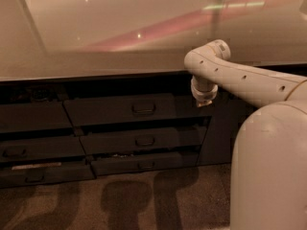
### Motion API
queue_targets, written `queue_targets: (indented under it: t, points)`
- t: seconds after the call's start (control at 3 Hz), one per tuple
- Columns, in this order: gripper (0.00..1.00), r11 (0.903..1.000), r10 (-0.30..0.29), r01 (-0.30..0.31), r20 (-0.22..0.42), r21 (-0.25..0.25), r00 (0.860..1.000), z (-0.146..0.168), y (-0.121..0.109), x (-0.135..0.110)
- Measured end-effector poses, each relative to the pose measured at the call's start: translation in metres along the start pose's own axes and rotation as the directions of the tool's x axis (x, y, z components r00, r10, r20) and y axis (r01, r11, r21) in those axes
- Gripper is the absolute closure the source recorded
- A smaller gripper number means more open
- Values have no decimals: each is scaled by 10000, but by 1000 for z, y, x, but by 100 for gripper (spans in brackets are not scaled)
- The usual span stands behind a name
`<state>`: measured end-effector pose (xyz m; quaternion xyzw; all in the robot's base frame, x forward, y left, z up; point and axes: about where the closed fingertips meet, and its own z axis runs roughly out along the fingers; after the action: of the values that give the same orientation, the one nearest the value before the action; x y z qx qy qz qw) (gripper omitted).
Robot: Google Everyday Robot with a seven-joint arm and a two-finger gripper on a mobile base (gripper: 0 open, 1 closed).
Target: Open top drawer
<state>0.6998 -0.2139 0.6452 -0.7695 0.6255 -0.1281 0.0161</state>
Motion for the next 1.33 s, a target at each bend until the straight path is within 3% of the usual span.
queue_targets:
  t: [1.33]
  points:
    - [100, 10000, -25, 25, 12, 16, 10000, -9, 1, 1]
